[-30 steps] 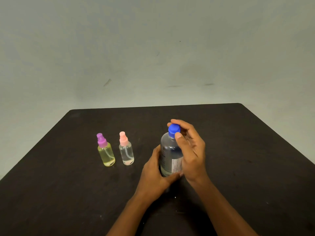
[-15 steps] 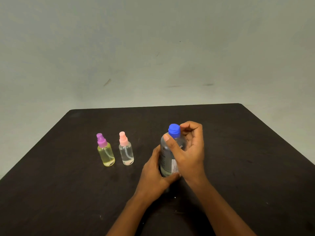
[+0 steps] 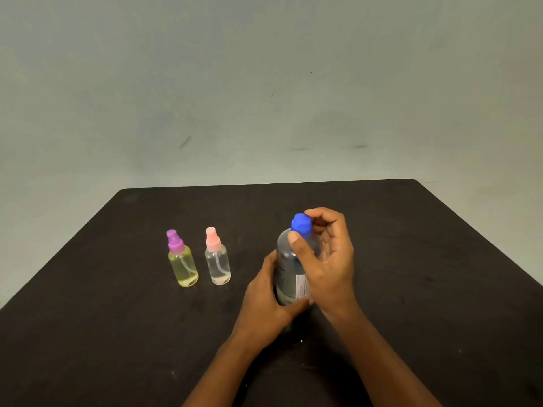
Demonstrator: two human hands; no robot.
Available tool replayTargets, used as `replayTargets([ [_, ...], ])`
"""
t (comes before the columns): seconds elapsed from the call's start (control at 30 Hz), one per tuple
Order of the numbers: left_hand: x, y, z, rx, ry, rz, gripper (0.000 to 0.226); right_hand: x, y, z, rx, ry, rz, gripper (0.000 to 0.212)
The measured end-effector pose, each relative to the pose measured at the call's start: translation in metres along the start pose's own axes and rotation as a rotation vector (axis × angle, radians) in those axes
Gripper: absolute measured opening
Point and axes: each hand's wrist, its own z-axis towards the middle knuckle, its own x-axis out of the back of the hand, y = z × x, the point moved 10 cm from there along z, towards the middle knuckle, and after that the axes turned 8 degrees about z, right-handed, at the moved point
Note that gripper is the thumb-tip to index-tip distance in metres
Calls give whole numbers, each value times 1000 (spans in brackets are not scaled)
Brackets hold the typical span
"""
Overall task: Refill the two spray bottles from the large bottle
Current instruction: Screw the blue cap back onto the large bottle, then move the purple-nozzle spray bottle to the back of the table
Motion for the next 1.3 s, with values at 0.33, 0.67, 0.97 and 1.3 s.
replayTargets([
  [0.33, 0, 3, -1, -25, 14, 8, 78, -4, 36, -9, -421, -381, -182, 110],
  [0.67, -2, -3, 1, -9, 17, 5, 87, 5, 56, -14, -531, -443, -208, 69],
  [0.97, 13, -3, 1, -76, 204, 173, 95, 48, 58, 5, -444, -90, -333, 61],
  [1.3, 75, 19, -28, -113, 836, 271, 53, 119, 52, 14, -415, 317, -441, 70],
])
